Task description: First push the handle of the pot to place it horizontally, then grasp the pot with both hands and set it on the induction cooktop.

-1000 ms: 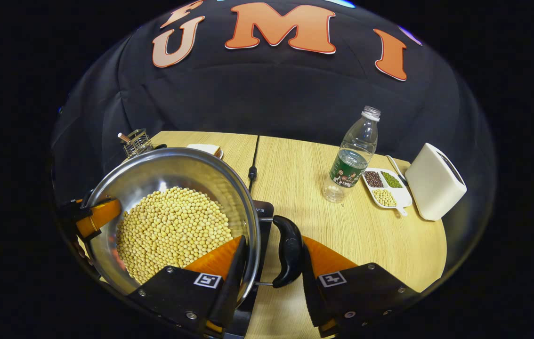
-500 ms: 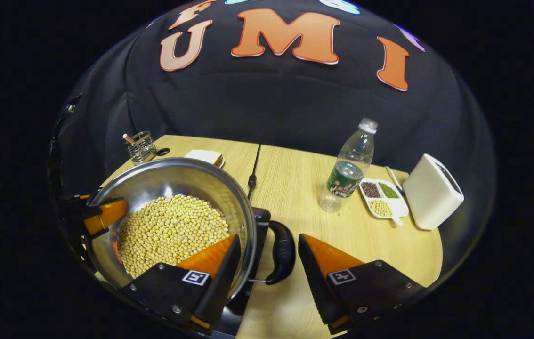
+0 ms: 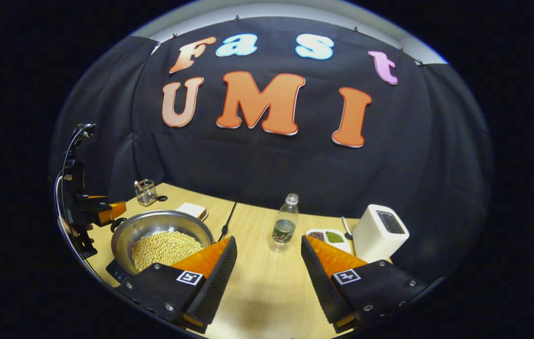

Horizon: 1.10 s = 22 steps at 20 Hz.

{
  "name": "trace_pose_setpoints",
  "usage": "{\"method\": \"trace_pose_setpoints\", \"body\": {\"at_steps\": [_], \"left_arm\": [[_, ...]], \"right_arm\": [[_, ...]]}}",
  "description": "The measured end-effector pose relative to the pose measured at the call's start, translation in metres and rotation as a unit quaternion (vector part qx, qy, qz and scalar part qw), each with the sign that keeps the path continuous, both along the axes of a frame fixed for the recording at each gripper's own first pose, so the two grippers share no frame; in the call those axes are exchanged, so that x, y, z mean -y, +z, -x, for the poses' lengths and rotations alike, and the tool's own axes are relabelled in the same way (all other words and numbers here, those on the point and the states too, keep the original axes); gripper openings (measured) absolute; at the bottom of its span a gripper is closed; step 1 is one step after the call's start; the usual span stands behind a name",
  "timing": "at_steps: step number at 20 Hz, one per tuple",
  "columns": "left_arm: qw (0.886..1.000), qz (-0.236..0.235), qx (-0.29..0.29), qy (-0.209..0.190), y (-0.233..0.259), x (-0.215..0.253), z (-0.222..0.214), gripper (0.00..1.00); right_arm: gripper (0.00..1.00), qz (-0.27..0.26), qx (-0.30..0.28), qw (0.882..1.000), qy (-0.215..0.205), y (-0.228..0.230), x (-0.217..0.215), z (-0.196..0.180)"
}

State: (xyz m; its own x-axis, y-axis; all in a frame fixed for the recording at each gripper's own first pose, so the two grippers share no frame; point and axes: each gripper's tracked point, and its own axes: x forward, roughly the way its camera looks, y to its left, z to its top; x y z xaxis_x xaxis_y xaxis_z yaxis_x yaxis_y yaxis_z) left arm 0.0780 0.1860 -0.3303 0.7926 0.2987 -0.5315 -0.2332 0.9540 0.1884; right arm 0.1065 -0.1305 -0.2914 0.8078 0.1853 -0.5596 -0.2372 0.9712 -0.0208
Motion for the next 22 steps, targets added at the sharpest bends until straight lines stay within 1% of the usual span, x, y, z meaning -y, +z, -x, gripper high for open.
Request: {"method": "trace_pose_setpoints", "body": {"at_steps": [3,6,7,8,10,11,12,14,17,19,20,21,22], "left_arm": [[0.999,0.003,0.048,-0.014,0.040,0.013,-0.013,0.93],[0.995,0.022,0.093,-0.029,0.087,0.037,-0.015,0.93],[0.994,0.028,0.105,-0.035,0.101,0.044,-0.016,0.97],[0.992,0.030,0.118,-0.041,0.118,0.050,-0.015,0.97],[0.987,0.023,0.153,-0.051,0.155,0.061,-0.014,0.89],[0.983,0.018,0.172,-0.056,0.178,0.067,-0.014,0.96],[0.979,0.016,0.191,-0.063,0.202,0.073,-0.008,0.96],[0.973,0.013,0.220,-0.071,0.235,0.086,0.004,0.97],[0.969,0.020,0.233,-0.080,0.267,0.098,0.020,0.99],[0.966,0.027,0.243,-0.082,0.288,0.097,0.025,0.99],[0.964,0.024,0.251,-0.081,0.297,0.094,0.027,0.98],[0.962,0.016,0.261,-0.077,0.309,0.090,0.030,0.96],[0.959,0.002,0.276,-0.071,0.319,0.082,0.033,0.97]], "right_arm": [[0.86,-0.016,0.043,0.999,-0.010,0.052,0.031,0.006],[0.86,-0.009,0.092,0.995,-0.024,0.095,0.065,0.010],[0.87,-0.009,0.108,0.994,-0.030,0.108,0.075,0.012],[0.88,-0.009,0.121,0.992,-0.032,0.121,0.083,0.014],[0.89,-0.010,0.144,0.989,-0.036,0.145,0.098,0.020],[0.90,-0.009,0.156,0.987,-0.041,0.156,0.107,0.021],[0.92,-0.009,0.169,0.984,-0.045,0.167,0.110,0.021],[0.91,-0.004,0.191,0.980,-0.049,0.182,0.118,0.025],[0.93,0.022,0.211,0.976,-0.056,0.202,0.133,0.034],[0.94,0.027,0.232,0.970,-0.060,0.223,0.136,0.036],[0.98,0.027,0.242,0.968,-0.061,0.234,0.135,0.038],[0.98,0.025,0.247,0.967,-0.058,0.240,0.136,0.041],[0.97,0.023,0.245,0.968,-0.055,0.244,0.135,0.046]]}}
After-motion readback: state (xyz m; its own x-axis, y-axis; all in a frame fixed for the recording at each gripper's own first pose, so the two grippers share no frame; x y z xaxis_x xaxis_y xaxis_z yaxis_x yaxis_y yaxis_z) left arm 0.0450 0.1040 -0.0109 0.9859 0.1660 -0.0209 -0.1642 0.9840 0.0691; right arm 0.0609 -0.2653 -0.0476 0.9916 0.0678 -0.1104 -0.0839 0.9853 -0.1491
